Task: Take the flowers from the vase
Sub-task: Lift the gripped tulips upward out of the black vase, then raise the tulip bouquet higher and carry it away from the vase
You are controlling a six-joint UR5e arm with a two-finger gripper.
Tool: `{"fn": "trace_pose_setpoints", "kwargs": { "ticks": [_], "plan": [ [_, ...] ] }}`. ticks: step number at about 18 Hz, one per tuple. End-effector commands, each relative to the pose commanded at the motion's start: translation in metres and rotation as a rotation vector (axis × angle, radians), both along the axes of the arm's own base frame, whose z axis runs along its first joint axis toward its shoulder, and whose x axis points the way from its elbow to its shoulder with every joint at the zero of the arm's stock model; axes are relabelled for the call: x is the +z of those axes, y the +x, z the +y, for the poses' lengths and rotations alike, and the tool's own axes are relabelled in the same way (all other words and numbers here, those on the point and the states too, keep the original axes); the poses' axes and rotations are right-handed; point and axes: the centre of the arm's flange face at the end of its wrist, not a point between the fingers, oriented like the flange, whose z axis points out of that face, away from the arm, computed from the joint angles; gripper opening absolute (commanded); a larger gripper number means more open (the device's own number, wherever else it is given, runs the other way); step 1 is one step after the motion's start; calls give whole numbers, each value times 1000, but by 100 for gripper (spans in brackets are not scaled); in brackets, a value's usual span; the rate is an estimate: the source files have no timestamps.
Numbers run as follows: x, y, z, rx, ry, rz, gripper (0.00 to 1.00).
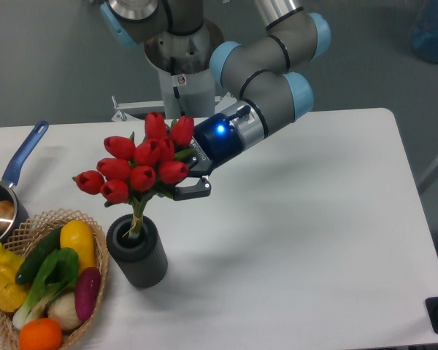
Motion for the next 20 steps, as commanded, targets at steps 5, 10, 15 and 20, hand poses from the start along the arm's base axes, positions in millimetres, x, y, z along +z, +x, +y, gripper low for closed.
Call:
{"fn": "trace_pose_setpoints", "kwargs": {
  "ticks": [5,10,15,20],
  "plan": [
    [6,-2,-4,0,26,-34,36],
    [13,-6,-8,5,50,-40,36],
    [17,-9,-13,13,61,-45,36],
    [22,-16,-16,24,67,-37,36]
  ]
}}
